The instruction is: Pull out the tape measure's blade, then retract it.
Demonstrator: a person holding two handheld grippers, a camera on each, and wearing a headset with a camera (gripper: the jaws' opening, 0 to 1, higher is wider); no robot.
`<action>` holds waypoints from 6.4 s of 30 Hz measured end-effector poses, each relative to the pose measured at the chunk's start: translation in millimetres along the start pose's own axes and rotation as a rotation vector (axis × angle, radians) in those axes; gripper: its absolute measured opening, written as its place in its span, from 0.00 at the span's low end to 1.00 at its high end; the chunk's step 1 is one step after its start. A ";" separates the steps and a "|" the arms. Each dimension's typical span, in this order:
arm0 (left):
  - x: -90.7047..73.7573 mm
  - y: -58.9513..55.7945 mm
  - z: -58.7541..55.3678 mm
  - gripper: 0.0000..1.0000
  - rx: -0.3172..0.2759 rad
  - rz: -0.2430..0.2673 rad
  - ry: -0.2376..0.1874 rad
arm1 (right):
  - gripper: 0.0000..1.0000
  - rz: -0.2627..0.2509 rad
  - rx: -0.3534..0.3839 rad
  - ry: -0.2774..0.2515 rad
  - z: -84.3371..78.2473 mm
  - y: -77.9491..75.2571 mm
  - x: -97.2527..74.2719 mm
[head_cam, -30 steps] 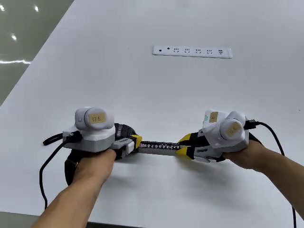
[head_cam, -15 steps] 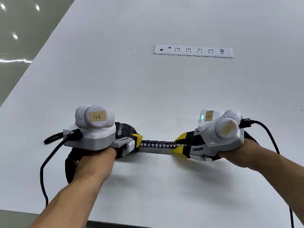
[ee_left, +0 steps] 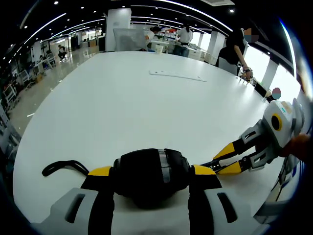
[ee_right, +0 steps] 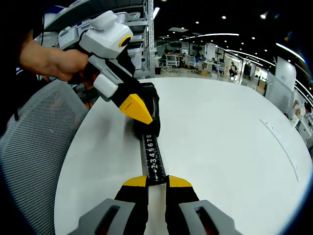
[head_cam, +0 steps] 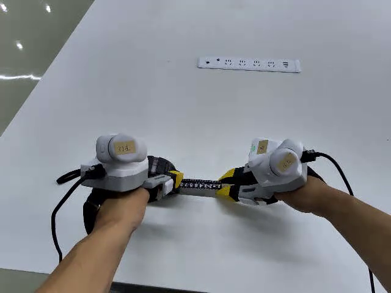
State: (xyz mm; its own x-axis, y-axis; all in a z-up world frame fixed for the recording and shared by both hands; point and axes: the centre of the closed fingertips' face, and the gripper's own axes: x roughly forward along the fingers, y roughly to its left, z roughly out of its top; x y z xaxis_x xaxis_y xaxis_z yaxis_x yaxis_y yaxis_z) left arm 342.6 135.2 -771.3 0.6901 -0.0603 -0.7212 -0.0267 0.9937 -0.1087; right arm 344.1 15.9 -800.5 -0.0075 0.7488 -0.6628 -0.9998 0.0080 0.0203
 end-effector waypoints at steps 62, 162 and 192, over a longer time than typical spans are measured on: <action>-0.4 1.7 -0.2 0.56 -0.025 -0.016 0.011 | 0.09 0.019 -0.020 -0.038 35.7 8.5 43.1; -24.5 -6.0 -11.2 0.67 0.124 -0.112 0.041 | 0.33 -0.091 0.042 0.028 3.6 16.3 -11.6; -46.2 -0.6 -18.0 0.77 0.174 -0.225 -0.093 | 0.50 -0.256 0.181 -0.029 -22.5 22.1 -66.8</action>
State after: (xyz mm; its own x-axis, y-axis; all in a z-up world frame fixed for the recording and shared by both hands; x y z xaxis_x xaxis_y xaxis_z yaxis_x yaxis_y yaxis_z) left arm 297.7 135.7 -750.3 0.7283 -0.2799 -0.6255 0.2531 0.9581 -0.1341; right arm 322.0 -48.8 -772.7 0.2468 0.7259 -0.6420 -0.9493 0.3143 -0.0094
